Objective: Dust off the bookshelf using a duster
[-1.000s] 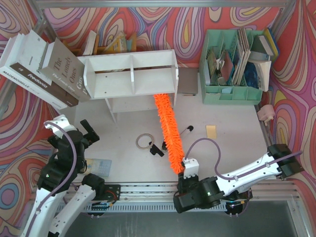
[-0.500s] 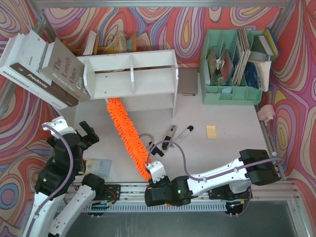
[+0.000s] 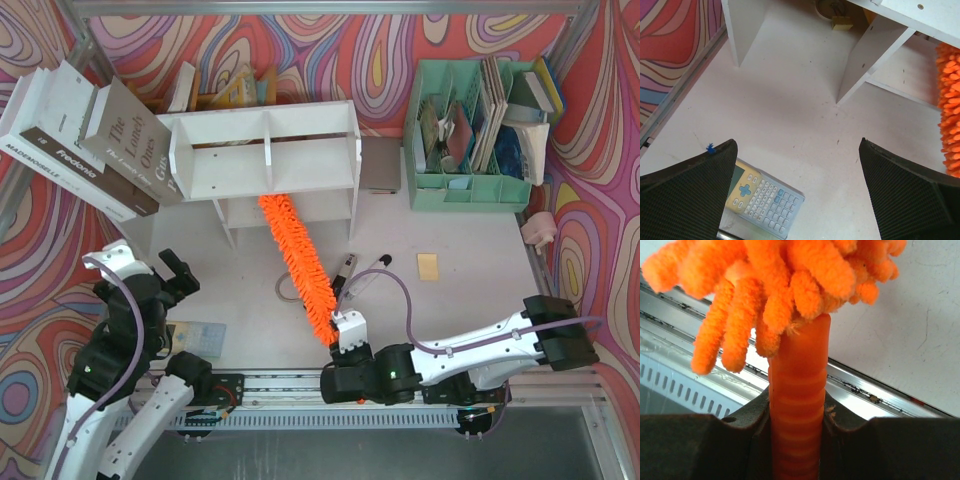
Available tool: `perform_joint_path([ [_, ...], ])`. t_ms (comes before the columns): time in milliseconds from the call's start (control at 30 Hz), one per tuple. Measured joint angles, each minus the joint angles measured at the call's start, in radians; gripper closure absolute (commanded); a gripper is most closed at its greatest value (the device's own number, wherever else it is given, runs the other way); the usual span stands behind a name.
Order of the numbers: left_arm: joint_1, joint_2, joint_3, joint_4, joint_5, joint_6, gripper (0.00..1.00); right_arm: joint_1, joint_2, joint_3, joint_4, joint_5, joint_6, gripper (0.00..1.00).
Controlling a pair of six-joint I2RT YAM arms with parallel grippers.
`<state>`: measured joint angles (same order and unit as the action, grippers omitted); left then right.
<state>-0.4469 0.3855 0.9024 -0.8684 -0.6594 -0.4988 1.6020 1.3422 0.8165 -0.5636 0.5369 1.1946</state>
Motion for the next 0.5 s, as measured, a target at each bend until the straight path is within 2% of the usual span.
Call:
perform_joint_path([
  [167,-0.007,0.004,0.000,-0.005,-0.002,-0.014,0.02,-0.018,0.010,-0.001,-0.005,-0.019,-0.013,1.00],
  [500,-0.009,0.014,0.000,-0.053,0.005,-0.055,0.02,-0.064,0.145,0.036,0.093,-0.101,-0.205,1.00],
])
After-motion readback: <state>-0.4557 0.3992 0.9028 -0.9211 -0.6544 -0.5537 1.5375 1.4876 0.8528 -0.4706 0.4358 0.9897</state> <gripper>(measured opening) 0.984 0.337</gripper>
